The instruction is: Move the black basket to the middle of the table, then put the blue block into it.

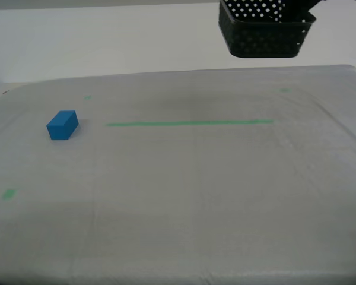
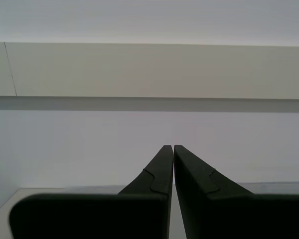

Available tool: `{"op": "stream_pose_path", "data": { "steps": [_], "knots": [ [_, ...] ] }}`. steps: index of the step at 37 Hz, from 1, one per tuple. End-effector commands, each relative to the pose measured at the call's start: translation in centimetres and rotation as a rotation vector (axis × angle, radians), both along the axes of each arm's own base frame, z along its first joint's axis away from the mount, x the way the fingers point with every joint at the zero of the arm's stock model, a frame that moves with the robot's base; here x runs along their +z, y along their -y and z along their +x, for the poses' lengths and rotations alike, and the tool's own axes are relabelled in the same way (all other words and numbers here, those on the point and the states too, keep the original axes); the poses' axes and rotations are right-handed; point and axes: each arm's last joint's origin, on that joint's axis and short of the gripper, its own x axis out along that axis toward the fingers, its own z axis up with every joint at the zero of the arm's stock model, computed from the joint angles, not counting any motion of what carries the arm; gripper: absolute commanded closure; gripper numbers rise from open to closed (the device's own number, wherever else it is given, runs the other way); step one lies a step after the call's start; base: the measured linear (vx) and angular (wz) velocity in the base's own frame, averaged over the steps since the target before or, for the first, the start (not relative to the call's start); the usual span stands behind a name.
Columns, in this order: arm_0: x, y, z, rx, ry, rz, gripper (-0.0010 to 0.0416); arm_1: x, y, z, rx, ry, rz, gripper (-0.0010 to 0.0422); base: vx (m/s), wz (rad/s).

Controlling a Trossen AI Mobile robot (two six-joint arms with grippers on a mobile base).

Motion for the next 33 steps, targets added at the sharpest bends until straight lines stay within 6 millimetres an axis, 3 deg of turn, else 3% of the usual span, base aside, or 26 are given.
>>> {"op": "stream_pose_path", "data": {
  "steps": [1, 9, 19, 33],
  "knots": [
    [0.0, -1.7, 1.0, 0.03, 0.018, 0.005, 0.0407, 0.1, 0.0, 0.0, 0.0, 0.006, 0.001, 0.0412, 0.0, 0.0],
    [-0.8, -4.7, 3.0, 0.05, -0.02, 0.008, 0.0407, 0.1, 0.0, 0.0, 0.0, 0.006, 0.001, 0.0412, 0.0, 0.0],
    [-3.5, -7.4, 5.3, 0.077, -0.105, 0.033, 0.0406, 0.1, 0.0, 0.0, 0.0, 0.006, 0.001, 0.0412, 0.0, 0.0],
    [-8.2, -9.9, 5.8, 0.057, -0.135, 0.039, 0.0406, 0.1, 0.0, 0.0, 0.001, 0.006, 0.001, 0.0412, 0.0, 0.0]
  ]
}}
